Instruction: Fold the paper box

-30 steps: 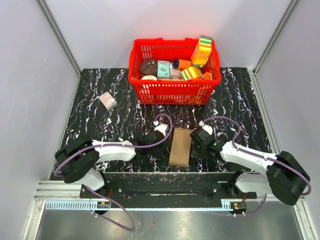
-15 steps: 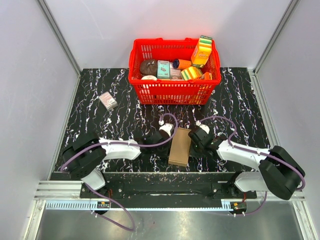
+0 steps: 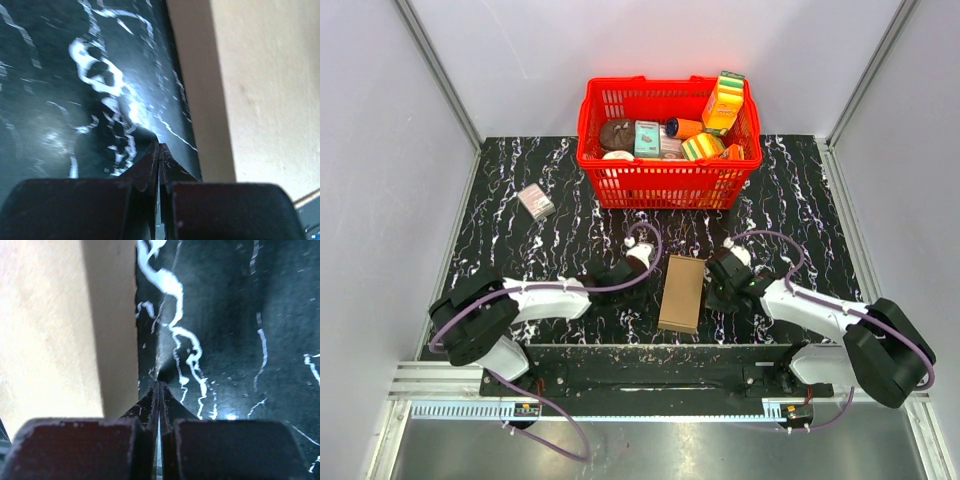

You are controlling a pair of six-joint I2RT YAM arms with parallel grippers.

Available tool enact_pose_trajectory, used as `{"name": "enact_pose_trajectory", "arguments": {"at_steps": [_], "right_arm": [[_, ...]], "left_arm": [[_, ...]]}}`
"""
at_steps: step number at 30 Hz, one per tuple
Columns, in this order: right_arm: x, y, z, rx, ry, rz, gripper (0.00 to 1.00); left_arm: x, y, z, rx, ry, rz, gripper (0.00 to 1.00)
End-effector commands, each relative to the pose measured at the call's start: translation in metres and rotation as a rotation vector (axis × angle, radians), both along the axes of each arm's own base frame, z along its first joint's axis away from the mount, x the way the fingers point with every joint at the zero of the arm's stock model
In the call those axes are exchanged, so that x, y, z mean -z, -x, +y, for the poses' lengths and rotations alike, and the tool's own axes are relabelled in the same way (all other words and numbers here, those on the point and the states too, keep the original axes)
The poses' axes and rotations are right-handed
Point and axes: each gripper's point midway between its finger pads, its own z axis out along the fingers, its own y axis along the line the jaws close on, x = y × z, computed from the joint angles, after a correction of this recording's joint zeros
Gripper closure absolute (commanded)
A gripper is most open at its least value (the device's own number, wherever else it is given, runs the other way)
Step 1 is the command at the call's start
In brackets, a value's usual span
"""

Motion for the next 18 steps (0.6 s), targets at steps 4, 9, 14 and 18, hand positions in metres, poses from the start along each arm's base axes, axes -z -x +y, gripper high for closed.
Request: {"name": "enact_pose_trajectory", "arguments": {"at_steps": [4, 9, 14, 18], "right_arm": [[-0.019, -0.032, -0.022, 0.064, 0.018, -0.067, 1.00], [-0.032, -0.051, -0.011, 0.015, -0.048, -0.109, 1.00], [-0.036, -0.062, 0.006, -0.029, -0.120, -0.127, 1.00], [-0.030, -0.062, 0.013, -0.052, -0.137, -0.094, 1.00]], "left_arm": [[-0.037, -0.043, 0.011, -0.034, 0.048, -0.096, 1.00], [-0.042, -0.055, -0.005, 0.004, 0.066, -0.092, 1.00], [-0.046, -0.062, -0.028, 0.041, 0.126, -0.089, 1.00], [-0.039, -0.062, -0.036, 0.061, 0.131, -0.063, 1.00]]}}
